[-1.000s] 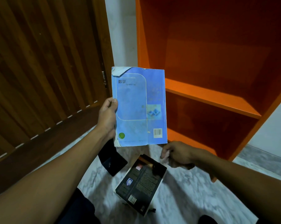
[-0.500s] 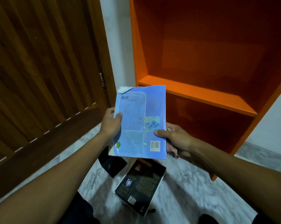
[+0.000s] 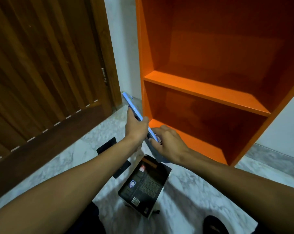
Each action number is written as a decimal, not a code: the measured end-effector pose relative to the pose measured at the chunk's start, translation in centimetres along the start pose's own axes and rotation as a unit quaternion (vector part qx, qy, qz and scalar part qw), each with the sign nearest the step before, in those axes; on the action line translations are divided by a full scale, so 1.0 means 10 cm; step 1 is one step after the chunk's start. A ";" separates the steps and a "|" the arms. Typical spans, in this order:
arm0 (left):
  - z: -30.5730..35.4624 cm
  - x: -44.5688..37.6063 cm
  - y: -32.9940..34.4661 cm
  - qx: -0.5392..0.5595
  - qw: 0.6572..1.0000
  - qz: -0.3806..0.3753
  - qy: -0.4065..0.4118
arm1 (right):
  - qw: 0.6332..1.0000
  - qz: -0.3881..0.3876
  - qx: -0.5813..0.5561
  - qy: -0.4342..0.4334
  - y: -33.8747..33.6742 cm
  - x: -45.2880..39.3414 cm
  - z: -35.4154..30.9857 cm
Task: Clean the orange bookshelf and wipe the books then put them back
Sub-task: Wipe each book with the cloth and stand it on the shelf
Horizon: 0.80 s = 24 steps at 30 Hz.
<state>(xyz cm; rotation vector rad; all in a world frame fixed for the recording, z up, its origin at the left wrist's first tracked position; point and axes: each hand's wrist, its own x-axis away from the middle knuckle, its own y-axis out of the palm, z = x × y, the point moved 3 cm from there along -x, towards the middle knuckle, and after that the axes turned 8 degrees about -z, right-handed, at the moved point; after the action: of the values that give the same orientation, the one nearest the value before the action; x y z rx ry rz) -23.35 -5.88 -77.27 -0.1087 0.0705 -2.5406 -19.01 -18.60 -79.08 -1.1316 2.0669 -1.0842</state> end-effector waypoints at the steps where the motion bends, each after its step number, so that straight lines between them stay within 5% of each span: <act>1: -0.02 -0.01 -0.03 0.012 1.000 0.011 -0.004 | 1.000 -0.009 0.001 -0.009 0.03 0.00 -0.01; 7: 0.06 -0.07 -0.20 0.074 0.997 0.032 0.015 | 0.988 -0.024 -0.149 0.027 -0.17 -0.01 0.12; 11: 0.18 -0.04 -0.34 0.075 0.995 -0.035 0.055 | 0.881 0.125 -0.427 0.159 -0.49 0.00 0.32; 15: 0.24 0.00 -0.47 0.099 0.991 -0.079 0.048 | 0.814 0.310 -0.463 0.165 -0.91 -0.01 0.40; 20: 0.28 0.04 -0.53 0.123 0.984 -0.122 0.043 | 0.906 0.389 -0.166 -0.025 -1.16 -0.18 0.25; 24: 0.33 0.06 -0.51 0.168 0.972 -0.155 0.054 | 0.961 0.254 -0.095 -0.054 -0.80 -0.34 0.06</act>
<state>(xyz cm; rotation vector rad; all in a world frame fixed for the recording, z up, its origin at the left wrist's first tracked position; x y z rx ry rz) -26.39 -2.12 -73.53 0.1649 -0.3621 -2.8261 -13.45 -18.47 -72.37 -0.6582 2.2328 -0.5720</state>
